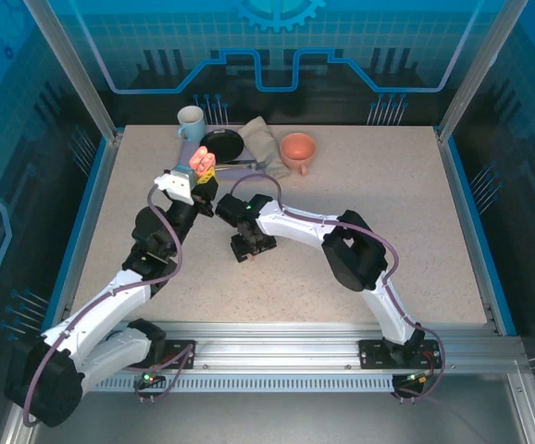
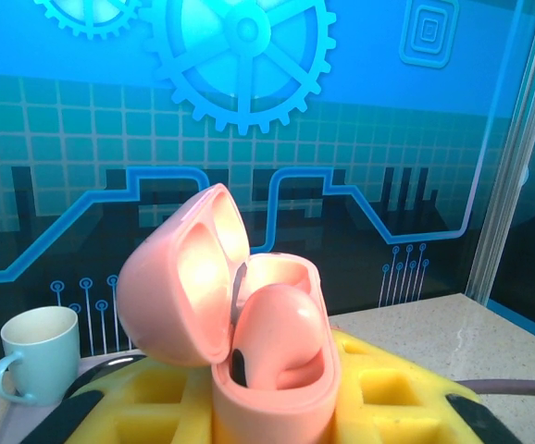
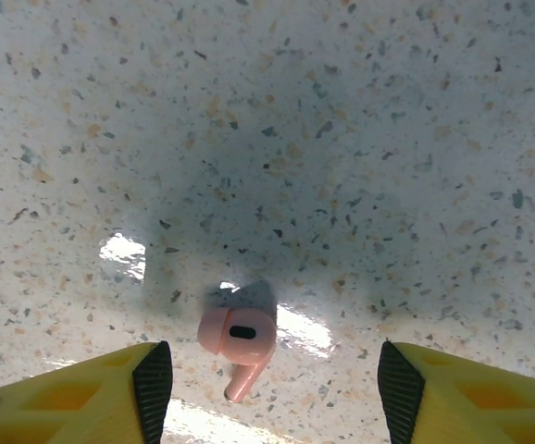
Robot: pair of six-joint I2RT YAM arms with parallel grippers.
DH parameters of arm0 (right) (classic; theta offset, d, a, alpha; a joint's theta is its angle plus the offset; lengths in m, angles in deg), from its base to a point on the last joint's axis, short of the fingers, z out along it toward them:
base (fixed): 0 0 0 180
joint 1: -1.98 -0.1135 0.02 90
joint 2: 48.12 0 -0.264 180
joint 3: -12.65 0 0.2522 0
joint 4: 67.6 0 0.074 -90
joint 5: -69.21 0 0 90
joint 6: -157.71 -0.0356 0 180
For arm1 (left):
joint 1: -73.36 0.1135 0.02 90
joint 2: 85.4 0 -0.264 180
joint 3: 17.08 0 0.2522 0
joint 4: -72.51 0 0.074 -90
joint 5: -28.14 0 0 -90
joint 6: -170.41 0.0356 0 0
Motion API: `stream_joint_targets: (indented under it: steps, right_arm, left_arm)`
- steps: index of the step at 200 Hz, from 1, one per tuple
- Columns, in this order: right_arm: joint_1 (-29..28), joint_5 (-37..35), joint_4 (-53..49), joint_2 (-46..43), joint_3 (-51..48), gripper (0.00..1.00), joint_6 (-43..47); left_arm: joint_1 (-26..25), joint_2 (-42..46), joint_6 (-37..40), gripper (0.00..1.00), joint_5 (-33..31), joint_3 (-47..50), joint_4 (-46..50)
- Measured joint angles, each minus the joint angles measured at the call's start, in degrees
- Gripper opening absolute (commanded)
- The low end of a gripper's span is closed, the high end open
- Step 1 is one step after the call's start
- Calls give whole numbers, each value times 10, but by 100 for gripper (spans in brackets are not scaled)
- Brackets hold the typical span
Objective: Insert the wireless bluetooth earbuds into the charging case
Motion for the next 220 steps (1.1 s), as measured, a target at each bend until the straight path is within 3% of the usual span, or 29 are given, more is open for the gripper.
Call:
stream_joint_targets:
  steps: [109,220]
  right_arm:
    - [-10,-8,-34,38,44,48,-35]
    - [-11,-19,-43,55,61,44,-58]
  left_arm:
    - [1,0,-14,0,0,2,-1]
    - [2,0,-14,0,0,10,-6]
